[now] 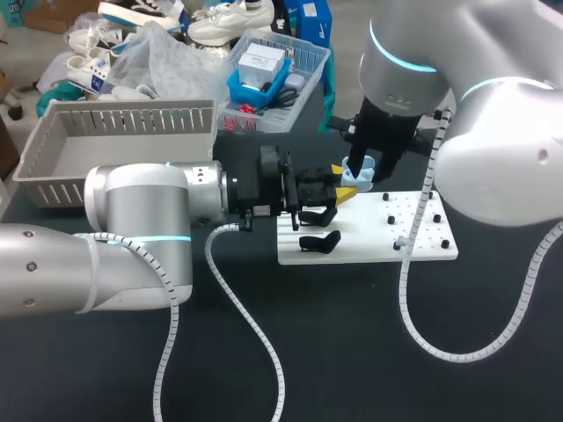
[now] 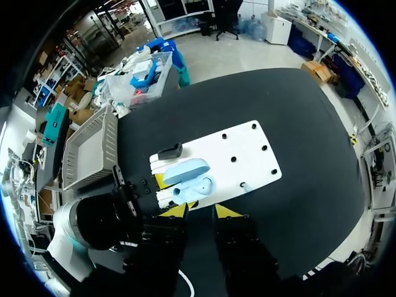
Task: Pick up each earbud case from the left stands, insert the matching earbuds, close the lid, and place the case in the box.
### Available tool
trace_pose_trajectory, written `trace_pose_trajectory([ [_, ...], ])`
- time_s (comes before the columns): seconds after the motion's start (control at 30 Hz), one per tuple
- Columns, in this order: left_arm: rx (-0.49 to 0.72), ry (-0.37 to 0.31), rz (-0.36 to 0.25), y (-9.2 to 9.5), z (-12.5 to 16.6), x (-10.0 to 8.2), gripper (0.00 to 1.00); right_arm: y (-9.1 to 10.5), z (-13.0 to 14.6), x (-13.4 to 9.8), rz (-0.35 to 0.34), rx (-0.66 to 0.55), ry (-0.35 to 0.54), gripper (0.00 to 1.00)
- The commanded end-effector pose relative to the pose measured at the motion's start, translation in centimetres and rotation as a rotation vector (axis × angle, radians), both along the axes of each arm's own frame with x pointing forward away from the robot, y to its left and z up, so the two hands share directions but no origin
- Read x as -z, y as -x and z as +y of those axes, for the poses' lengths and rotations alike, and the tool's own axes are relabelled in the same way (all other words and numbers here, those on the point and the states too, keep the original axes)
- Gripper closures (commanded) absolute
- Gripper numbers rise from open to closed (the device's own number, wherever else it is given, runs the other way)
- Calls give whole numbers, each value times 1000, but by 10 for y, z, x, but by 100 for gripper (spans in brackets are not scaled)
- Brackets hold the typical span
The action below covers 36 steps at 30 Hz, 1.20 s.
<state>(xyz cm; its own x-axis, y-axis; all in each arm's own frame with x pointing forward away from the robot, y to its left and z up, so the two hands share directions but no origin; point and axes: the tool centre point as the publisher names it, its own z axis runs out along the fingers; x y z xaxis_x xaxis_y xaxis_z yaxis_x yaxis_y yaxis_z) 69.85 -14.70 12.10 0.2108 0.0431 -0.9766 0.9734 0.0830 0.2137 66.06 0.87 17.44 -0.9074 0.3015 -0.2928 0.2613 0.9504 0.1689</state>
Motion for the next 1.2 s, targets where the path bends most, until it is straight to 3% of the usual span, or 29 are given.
trace_pose_trajectory([
  [0.03,-1,2,-1,0,0,1,100,20,-12,3,-26,-17,9,76],
  [0.23,-1,2,-1,0,0,1,100,39,-34,20,1,-63,40,76],
  [0.4,-1,2,-1,0,0,1,100,43,-56,46,34,-81,41,75],
  [0.57,-1,2,-1,0,0,1,100,39,-68,66,48,-137,35,72],
  [0.7,-1,2,-1,0,0,1,100,32,-73,84,84,-160,21,75],
  [1.2,-1,2,-1,0,0,1,100,17,-73,122,131,-149,-54,74],
])
